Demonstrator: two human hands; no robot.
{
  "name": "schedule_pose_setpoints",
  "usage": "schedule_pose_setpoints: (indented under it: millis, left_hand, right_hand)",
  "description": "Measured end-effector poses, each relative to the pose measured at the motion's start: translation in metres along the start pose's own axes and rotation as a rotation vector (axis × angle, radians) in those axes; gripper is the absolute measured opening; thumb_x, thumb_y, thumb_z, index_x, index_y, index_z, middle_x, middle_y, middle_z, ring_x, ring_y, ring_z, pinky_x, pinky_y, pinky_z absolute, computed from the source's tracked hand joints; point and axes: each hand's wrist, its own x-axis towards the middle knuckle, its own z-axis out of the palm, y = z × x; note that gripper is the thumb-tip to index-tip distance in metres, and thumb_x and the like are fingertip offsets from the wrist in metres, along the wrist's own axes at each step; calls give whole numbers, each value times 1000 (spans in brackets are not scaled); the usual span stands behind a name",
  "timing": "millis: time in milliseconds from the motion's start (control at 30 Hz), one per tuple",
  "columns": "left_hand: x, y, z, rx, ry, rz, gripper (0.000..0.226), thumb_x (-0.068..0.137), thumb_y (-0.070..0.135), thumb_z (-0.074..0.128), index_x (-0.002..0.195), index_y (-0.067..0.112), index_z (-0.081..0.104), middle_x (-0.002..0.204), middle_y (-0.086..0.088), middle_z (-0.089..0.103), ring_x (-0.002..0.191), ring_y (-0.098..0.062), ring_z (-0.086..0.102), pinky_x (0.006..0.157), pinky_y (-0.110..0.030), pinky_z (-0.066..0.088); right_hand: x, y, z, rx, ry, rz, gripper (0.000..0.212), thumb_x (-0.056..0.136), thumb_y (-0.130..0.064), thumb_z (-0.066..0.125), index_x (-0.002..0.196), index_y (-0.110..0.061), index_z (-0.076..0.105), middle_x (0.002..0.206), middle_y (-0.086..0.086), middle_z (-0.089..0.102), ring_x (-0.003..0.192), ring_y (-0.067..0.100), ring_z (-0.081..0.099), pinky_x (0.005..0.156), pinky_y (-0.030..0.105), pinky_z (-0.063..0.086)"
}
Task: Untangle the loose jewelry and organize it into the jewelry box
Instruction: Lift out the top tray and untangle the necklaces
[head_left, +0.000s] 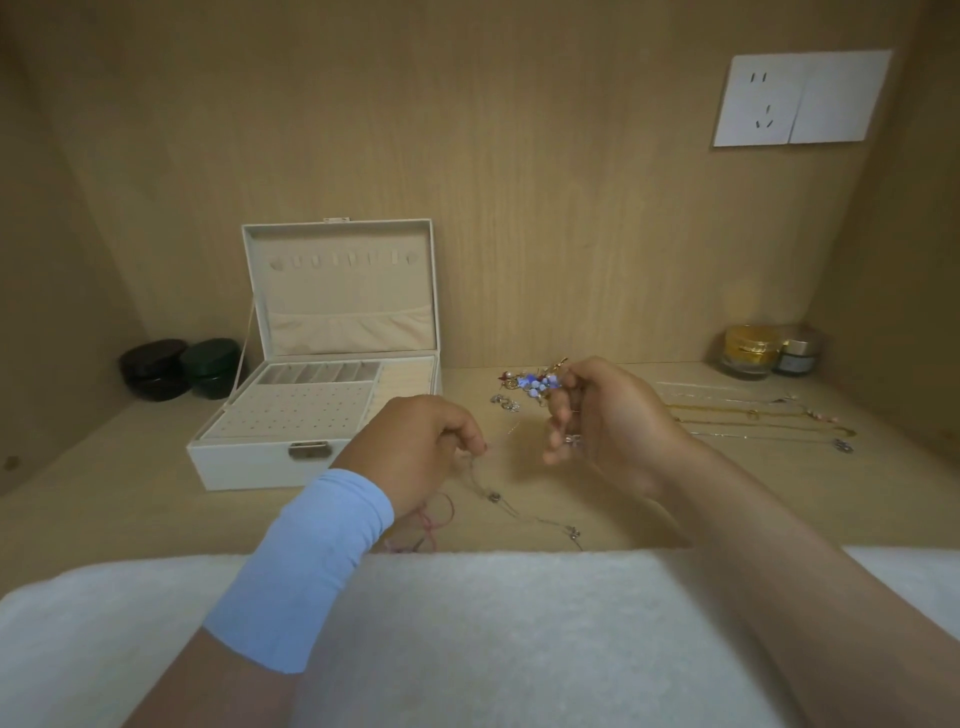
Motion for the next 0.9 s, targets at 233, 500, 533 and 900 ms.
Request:
schedule_pose_setpoints:
  millis: [233, 500, 533, 900]
  left_hand:
    - [3, -6, -8, 231, -5, 50, 41, 90, 0, 54, 114, 28, 71, 108, 10, 67, 101, -8, 58, 84, -17, 40]
    - [-2, 7, -14, -130, 71, 18, 57, 84, -10, 43, 113, 31, 71, 105, 19, 69, 91, -8, 62, 83, -11, 45]
    - [-1, 7, -14, -181, 60, 19, 57, 84, -10, 43, 111, 32, 71, 103, 20, 71, 88, -12, 64, 82, -17, 48]
    - [9, 8, -9, -337, 36, 58, 56, 84, -13, 44, 107, 29, 72, 101, 15, 73, 101, -6, 62, 72, -16, 49]
  right_hand:
    - [4, -4, -15, -442, 175, -18, 23, 91, -22, 41, 69, -20, 39, 57, 0, 37, 45, 16, 23, 49, 26, 21]
    - [-1, 11, -21, -1346, 96, -74, 27, 89, -37, 56, 64, -24, 58, 73, -11, 59, 78, 15, 56, 70, 28, 43]
    - [-3, 10, -19, -1404, 96, -75, 24, 88, -39, 57, 67, -27, 60, 79, -12, 61, 84, 15, 58, 74, 28, 44]
    - [-7, 24, 19, -746, -29, -252, 7, 86, -29, 75, 86, -25, 81, 83, -7, 77, 76, 2, 68, 76, 23, 53]
